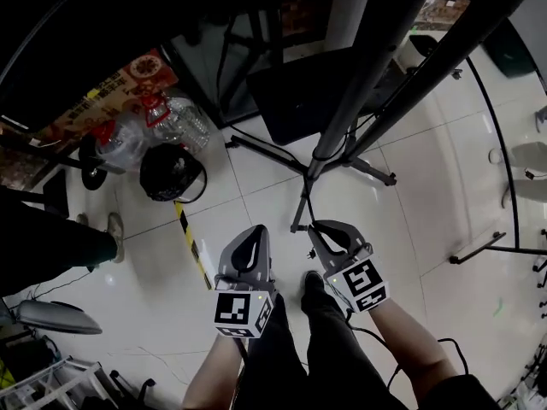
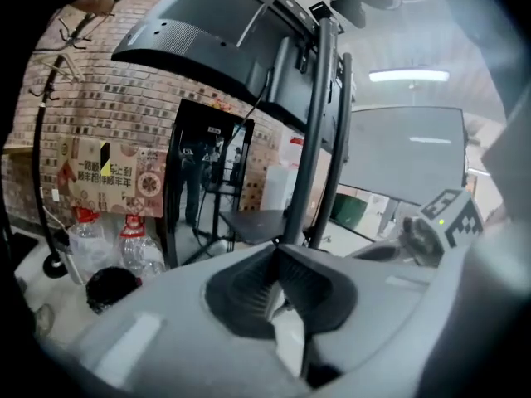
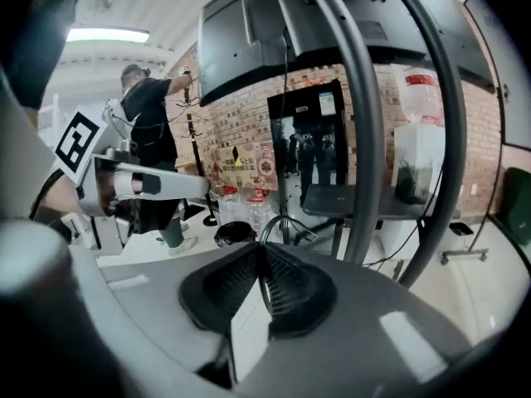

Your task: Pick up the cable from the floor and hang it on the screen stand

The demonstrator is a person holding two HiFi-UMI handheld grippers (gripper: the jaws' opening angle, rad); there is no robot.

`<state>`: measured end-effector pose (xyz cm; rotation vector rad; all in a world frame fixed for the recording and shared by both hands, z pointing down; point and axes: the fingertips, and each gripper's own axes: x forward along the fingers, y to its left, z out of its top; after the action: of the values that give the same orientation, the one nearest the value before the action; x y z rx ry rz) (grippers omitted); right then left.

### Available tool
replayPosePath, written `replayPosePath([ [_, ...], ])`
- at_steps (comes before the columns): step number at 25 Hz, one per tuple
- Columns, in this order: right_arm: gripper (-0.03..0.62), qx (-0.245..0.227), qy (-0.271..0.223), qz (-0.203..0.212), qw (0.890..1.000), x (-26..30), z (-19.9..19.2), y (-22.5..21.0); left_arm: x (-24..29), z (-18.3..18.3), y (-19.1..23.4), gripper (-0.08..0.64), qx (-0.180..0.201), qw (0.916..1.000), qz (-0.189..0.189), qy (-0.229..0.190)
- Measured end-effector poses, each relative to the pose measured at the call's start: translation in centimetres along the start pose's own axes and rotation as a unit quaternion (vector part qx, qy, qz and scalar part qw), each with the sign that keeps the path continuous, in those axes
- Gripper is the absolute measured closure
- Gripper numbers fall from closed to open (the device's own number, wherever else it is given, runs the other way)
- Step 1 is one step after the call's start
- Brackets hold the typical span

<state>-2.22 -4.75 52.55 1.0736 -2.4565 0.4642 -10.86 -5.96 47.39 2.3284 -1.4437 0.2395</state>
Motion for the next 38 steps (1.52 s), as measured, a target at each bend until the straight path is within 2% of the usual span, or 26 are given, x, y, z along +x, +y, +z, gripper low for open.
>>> replayPosePath([
  [4, 0.568, -0.063, -0.021, 0.021, 0.998, -4.5, 5.0, 1.8, -1.4, 4.1, -2.3, 0.555, 0.006, 0.9997, -0.014, -0.021],
  [8, 0.568, -0.119, -0.051, 0.008, 0.992, -9.0, 10.3, 0.7, -1.5, 8.0, -4.8, 0.554, 0.018, 0.9986, -0.029, -0.040],
  [15, 0.568, -0.119, -0.100, 0.015, 0.988, -16.4, 18.9, -0.4, -2.6, 15.1, -10.3, 0.555, 0.051, 0.9965, -0.029, -0.060],
  [19, 0.568, -0.140, -0.130, -0.002, 0.982, -19.4, 22.3, -1.2, -3.0, 18.8, -14.3, 0.555, 0.061, 0.9927, -0.061, -0.085],
  [24, 0.568, -0.153, -0.168, -0.040, 0.973, -22.1, 27.0, -3.0, -2.7, 23.2, -16.0, 0.555, 0.071, 0.9907, -0.089, -0.075],
  [28, 0.568, -0.178, -0.166, -0.067, 0.968, -23.2, 30.1, -3.4, -2.9, 27.0, -17.4, 0.555, 0.081, 0.9845, -0.127, -0.089],
  [32, 0.568, -0.196, -0.165, -0.093, 0.962, -23.8, 33.4, -3.3, -2.6, 29.9, -18.4, 0.555, 0.057, 0.9823, -0.159, -0.080],
  [38, 0.568, -0.199, -0.187, -0.158, 0.949, -25.4, 36.1, -6.0, -2.2, 34.0, -19.9, 0.555, 0.075, 0.9721, -0.185, -0.123],
])
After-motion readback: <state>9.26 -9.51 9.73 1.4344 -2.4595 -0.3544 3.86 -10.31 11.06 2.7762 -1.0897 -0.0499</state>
